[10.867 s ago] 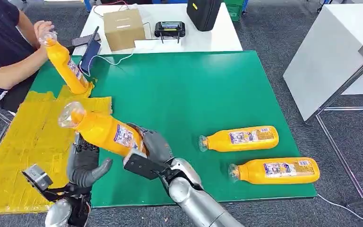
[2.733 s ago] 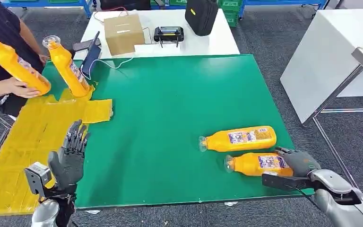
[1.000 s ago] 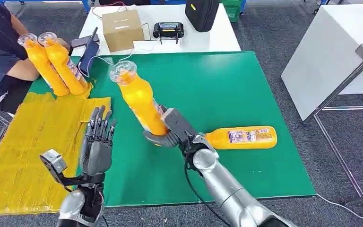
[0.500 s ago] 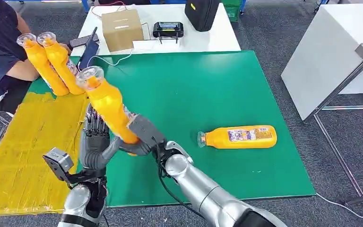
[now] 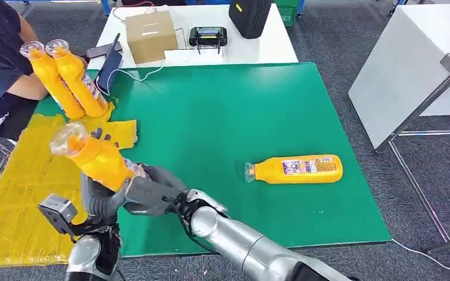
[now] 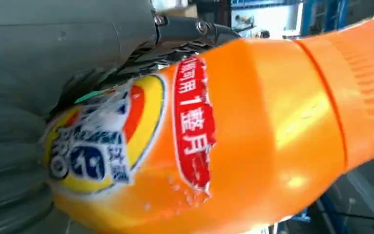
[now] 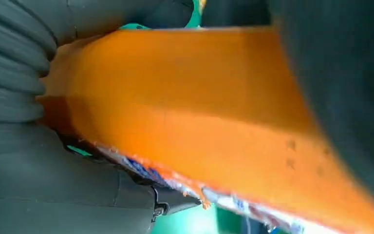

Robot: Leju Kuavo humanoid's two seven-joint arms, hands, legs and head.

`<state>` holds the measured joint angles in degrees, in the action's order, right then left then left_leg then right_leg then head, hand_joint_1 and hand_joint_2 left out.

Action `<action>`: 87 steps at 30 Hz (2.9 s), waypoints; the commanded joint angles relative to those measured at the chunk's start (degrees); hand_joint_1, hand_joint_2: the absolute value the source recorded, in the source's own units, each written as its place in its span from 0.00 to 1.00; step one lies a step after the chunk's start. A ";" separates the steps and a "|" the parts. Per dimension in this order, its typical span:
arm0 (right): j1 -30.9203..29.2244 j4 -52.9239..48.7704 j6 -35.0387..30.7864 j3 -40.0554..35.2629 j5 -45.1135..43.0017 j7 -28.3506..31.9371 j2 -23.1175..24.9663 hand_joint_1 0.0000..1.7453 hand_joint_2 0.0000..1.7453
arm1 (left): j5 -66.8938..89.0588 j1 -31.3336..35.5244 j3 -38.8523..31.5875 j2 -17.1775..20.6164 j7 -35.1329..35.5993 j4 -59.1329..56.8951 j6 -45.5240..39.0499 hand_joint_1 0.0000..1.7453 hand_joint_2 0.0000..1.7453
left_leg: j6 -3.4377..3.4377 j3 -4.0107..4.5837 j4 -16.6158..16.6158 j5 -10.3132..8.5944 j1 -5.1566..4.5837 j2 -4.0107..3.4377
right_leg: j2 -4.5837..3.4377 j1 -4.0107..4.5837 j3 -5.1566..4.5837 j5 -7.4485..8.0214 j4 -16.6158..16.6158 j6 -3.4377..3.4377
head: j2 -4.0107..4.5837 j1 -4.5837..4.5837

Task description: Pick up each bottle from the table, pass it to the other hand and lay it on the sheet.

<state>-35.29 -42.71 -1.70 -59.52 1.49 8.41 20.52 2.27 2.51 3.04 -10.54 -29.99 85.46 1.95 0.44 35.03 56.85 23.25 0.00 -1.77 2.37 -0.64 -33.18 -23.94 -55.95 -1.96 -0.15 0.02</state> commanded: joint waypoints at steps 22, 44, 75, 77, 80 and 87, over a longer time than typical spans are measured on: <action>2.44 -3.18 3.76 -15.44 4.29 0.75 -0.52 1.00 1.00 | -0.46 2.64 -3.30 0.77 -0.99 -4.91 3.47 1.00 1.00 | -0.05 -0.13 -0.05 0.03 0.09 0.30 | 0.06 0.05 0.21 -0.09 0.09 0.07 | 0.00 0.02; -5.30 -1.22 -0.54 14.95 12.98 -2.75 -18.44 0.00 1.00 | 50.41 0.63 -5.76 8.53 1.38 -9.20 -28.78 1.00 1.00 | -0.01 -0.20 -0.08 -0.06 -0.02 0.45 | 0.17 -0.04 0.34 0.01 0.12 0.02 | 0.00 0.02; -2.87 -20.38 14.55 30.20 16.42 -6.76 -45.15 0.00 1.00 | 87.73 5.64 8.16 20.93 29.85 -39.52 -32.72 0.00 1.00 | 0.08 -0.25 -0.09 -0.14 -0.31 0.75 | 0.36 -0.33 0.44 0.04 0.13 -0.05 | 0.00 -0.02; -2.38 -19.61 15.05 28.49 17.51 -6.39 -44.41 0.00 1.00 | 87.73 8.29 9.40 21.35 31.50 -45.60 -31.28 0.00 0.00 | 0.12 -0.27 -0.11 -0.18 -0.36 0.70 | 0.40 -0.35 0.45 0.09 0.11 -0.07 | 0.00 -0.04; -1.97 -20.66 15.94 26.26 17.74 -5.94 -45.28 0.00 1.00 | 87.73 9.19 9.06 22.56 31.38 -49.23 -31.87 0.00 0.00 | 0.11 -0.45 -0.14 -0.21 -0.36 0.71 | 0.42 -0.37 0.61 0.09 0.10 -0.09 | 0.00 -0.02; -1.85 -21.50 16.22 26.12 17.42 -6.12 -45.84 0.00 1.00 | 87.73 8.97 8.72 22.63 31.14 -49.23 -32.22 0.00 0.00 | 0.09 -0.96 -0.17 -0.12 -0.35 0.64 | 0.21 -0.37 1.20 0.06 0.04 -0.15 | 0.00 -0.04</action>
<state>-35.94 -64.37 13.84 -30.62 19.15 2.23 -24.90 89.81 13.42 8.46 10.86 1.01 47.38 -31.71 0.59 34.07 56.76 23.15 -0.36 -0.80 3.19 -1.00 -31.85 -24.00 -55.96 -2.21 -0.15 -0.02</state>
